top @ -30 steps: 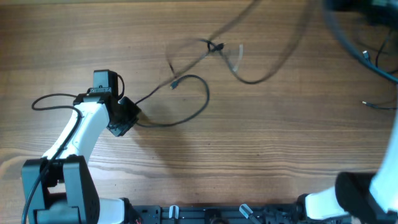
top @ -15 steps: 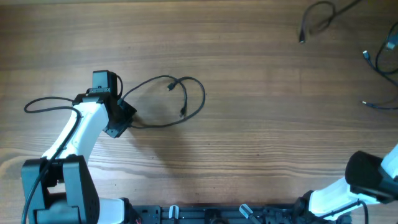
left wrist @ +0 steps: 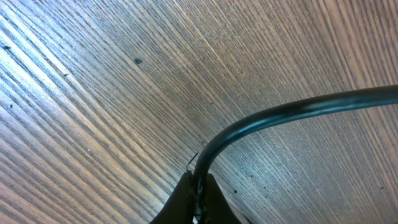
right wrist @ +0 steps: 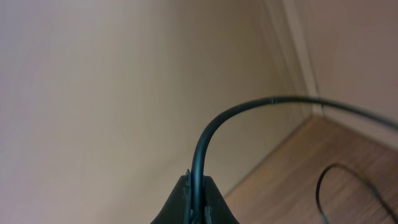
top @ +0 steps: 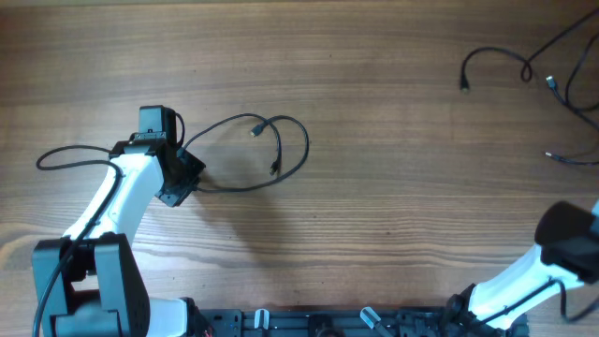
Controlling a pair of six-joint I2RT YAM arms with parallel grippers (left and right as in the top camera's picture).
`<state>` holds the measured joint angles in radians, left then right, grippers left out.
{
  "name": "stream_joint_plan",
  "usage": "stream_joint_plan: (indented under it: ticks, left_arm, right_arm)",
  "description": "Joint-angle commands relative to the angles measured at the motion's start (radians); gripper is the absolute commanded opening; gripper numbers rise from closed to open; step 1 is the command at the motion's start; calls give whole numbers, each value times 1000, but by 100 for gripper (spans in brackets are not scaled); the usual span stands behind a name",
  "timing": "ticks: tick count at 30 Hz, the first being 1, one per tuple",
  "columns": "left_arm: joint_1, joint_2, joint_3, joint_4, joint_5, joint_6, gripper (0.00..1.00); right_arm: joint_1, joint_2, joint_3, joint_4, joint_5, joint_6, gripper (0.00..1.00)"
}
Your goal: Untangle cables
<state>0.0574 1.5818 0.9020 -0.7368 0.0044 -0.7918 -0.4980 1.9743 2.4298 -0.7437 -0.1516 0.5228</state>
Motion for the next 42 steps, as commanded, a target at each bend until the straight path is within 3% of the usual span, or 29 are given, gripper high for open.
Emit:
stream_joint_plan:
  ticks: [1,3,5,8,9,11,13,17,18,21,22,23,24,26,33,42]
  left_arm:
    - [3,-3,-1,3,-24,-9,4]
    - [3,-3,-1,3,-24,-9,4]
    - [3,-3,-1,3,-24,-10,5]
    - [3,-3,-1,3,-24,-10,4]
    - [3,-3,-1,3,-24,-10,4]
    - [3,-3,-1,3,-17,-9,4]
    - [3,-3,-1,16,92,61,4]
    - [2,-3,0,156,432,247,4]
    - [-5,-3,0,186,497,246,4]
    - [-45,-3,0,214,541,234,5]
    - [-71,-3,0,211,541,234,26]
    - [-91,-3,0,211,514,223,56]
    - [-105,-4,0,205,468,200,71]
    - [-106,-5,10,183,445,201,79]
    - [-66,-112,233,-50,320,204,87]
    - [201,-310,281,-187,315,209,89]
  right_arm:
    - [12,102,5,2,-38,-11,4]
    - [12,149,5,-3,-43,-5,5]
    - [12,181,4,-5,-71,0,13]
    - [13,195,3,-5,-166,8,90]
    - [13,195,3,-6,-224,41,100]
    - [18,193,3,-21,-378,63,100]
    - [39,187,3,-107,-483,34,100]
    - [149,170,3,-283,-583,-157,100]
    - [188,167,3,-326,-583,-207,100]
    - [300,166,3,-438,-572,-348,100]
    - [369,166,3,-513,-528,-414,100]
    - [425,166,3,-560,-470,-468,100]
    - [474,166,3,-589,-411,-520,100]
    - [522,166,3,-610,-364,-525,100]
    - [622,167,3,-739,-348,-632,100]
    - [855,178,-62,-766,-334,-808,100]
